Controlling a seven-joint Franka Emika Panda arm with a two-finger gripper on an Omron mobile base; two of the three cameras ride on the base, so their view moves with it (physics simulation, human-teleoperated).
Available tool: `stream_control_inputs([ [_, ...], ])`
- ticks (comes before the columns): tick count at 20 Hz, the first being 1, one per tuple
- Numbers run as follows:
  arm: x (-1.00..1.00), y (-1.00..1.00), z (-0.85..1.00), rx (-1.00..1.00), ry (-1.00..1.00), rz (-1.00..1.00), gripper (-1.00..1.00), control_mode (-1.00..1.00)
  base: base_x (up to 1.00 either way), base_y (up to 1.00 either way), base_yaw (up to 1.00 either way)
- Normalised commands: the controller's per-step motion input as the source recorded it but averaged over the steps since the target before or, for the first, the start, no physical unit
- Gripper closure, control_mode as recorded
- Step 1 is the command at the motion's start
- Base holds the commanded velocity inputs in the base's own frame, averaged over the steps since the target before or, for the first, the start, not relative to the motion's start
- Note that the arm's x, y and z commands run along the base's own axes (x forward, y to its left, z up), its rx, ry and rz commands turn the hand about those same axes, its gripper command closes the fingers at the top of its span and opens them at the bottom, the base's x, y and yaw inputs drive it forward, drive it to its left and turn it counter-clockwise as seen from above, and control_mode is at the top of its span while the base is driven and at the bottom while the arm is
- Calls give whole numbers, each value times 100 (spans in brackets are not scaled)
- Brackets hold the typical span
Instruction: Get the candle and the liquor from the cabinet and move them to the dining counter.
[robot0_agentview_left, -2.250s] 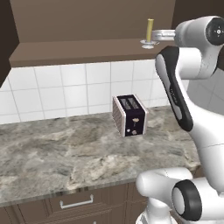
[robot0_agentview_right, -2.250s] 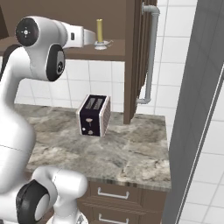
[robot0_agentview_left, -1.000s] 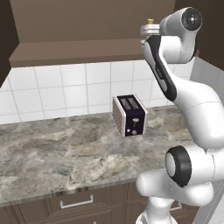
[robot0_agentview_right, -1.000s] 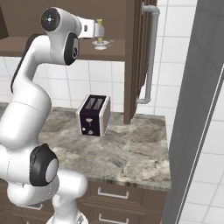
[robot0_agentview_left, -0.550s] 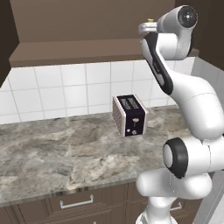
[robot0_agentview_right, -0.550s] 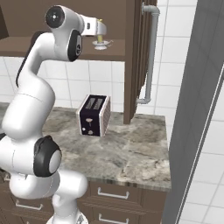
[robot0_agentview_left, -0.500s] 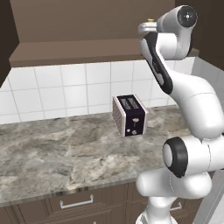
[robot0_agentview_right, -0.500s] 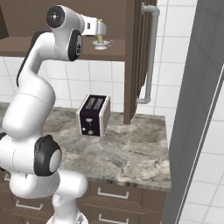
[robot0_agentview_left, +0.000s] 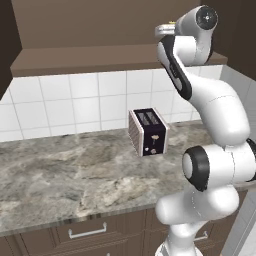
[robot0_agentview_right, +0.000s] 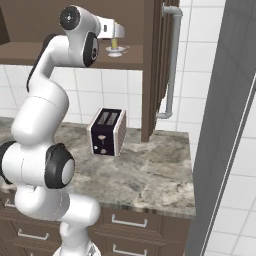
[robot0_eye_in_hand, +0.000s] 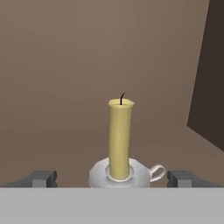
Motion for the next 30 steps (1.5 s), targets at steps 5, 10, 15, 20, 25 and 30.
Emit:
stream_control_inputs([
  [5,32,-2,0,0,1,0,-100,-100,0,0,0],
  [10,30,-2,0,0,6,0,-100,-100,0,0,0],
  [15,30,0,0,0,7,0,-100,-100,0,0,0],
  [20,21,-2,0,0,5,0,-100,-100,0,0,0],
  [25,16,-1,0,0,3,0,-100,-100,0,0,0],
  [30,16,0,0,0,2,0,-100,-100,0,0,0],
])
